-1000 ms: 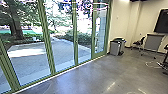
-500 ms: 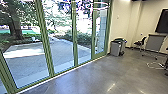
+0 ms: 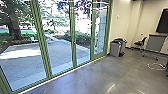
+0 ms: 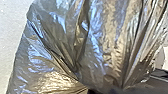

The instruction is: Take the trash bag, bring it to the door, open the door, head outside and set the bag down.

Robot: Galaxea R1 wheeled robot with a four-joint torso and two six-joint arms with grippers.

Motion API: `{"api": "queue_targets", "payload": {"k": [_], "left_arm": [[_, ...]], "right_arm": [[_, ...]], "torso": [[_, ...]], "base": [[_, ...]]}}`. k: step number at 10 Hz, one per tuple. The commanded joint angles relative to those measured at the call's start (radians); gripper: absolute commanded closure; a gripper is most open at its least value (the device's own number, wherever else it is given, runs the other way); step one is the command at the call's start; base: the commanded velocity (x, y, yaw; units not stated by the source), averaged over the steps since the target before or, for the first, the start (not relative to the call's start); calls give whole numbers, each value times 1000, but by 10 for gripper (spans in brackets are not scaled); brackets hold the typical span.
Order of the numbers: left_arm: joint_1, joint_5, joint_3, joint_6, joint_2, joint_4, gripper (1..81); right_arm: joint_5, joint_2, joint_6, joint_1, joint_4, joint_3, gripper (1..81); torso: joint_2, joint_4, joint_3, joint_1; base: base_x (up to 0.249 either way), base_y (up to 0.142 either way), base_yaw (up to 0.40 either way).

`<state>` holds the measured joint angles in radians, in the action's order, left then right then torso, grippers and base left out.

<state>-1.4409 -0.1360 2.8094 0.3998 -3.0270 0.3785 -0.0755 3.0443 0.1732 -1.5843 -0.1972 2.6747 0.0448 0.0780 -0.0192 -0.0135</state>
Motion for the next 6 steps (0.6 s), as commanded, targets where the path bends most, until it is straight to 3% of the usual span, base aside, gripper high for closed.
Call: {"api": "queue_targets", "payload": {"k": [1, 6], "left_arm": [[61, -65, 4, 11, 3, -6, 811], [61, -65, 4, 13, 3, -6, 811]], "right_arm": [[59, 3, -1, 48, -4, -4, 10], [59, 4, -1, 48, -4, 2, 10]], "torso": [[0, 0, 0, 0], [0, 0, 0, 0]], "base": [[160, -71, 0], [161, -72, 0]]}}
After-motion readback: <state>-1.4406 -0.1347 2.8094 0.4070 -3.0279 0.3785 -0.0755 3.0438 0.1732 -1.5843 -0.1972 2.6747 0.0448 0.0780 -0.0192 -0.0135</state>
